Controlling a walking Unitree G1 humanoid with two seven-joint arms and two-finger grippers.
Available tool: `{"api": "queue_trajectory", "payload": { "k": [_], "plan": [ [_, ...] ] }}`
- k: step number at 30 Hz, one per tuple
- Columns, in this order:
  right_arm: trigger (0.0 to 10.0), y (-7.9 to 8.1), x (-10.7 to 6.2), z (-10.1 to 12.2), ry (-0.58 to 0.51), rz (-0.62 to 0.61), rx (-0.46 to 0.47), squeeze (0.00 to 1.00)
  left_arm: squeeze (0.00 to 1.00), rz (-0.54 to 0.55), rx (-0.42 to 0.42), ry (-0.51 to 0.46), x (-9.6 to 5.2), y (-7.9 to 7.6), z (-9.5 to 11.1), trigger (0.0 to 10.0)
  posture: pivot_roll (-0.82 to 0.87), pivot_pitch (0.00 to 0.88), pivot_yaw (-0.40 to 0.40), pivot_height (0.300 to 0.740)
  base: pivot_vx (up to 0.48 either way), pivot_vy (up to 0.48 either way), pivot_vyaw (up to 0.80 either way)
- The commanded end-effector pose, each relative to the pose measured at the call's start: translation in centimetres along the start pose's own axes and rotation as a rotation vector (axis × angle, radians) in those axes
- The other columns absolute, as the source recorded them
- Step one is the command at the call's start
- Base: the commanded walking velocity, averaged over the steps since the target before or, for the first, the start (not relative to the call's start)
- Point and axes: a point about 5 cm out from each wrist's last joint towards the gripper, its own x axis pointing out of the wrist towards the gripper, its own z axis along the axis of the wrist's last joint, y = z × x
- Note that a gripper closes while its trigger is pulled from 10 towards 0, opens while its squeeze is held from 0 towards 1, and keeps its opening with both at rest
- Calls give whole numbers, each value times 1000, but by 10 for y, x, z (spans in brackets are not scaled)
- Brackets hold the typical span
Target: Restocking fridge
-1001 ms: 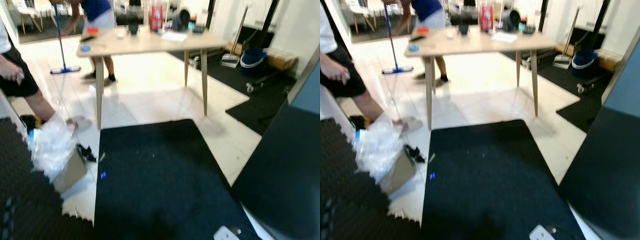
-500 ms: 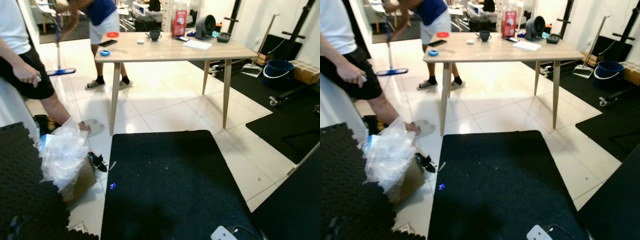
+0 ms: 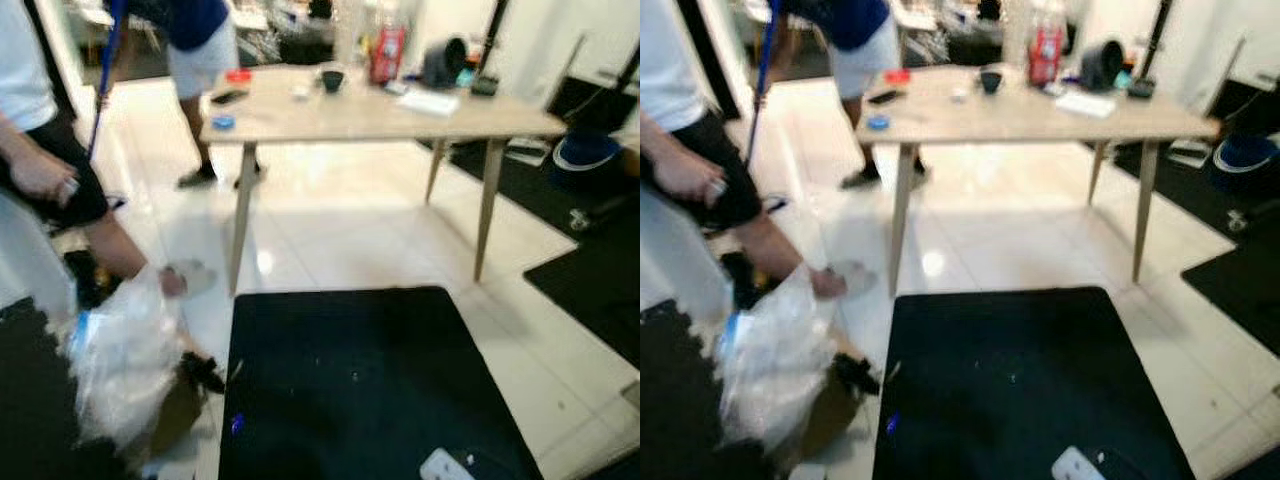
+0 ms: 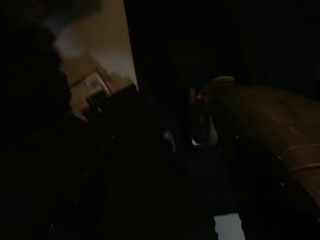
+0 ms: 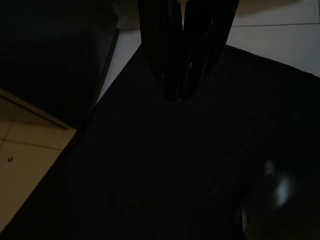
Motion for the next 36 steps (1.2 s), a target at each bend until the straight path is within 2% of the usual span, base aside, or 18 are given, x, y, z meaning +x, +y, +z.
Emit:
{"api": "queue_trajectory", "payload": {
  "k": [1,6,11,23,31,32,36],
  "plan": [
    [10000,-3,0,4,-8,-13,7,0,0,-52,-8,50,1,-15,-13,10000,11,0,8,740,480,0,0],
    [10000,-2,0,3,-2,-13,19,0,0,-35,-18,48,2,-15,-13,10000,12,0,4,740,120,0,0],
    [10000,-2,0,-2,20,-28,77,0,0,-29,-28,47,2,-15,-13,10000,12,0,4,740,0,0,0],
    [10000,-20,-3,-8,52,-134,231,0,0,-33,-28,52,2,-16,-14,10000,12,0,2,740,0,0,-800],
    [10000,-25,-4,-11,63,-168,300,0,0,-32,-24,53,2,-16,-14,10000,12,0,2,740,0,0,-800],
    [10000,-25,-5,-14,72,-181,341,0,0,-28,-18,55,2,-15,-14,10000,14,0,2,740,0,0,-800],
    [10000,-25,-5,-17,84,-190,383,0,0,-26,-10,59,1,-15,-14,10000,14,0,2,740,0,0,-800]
  ]
}}
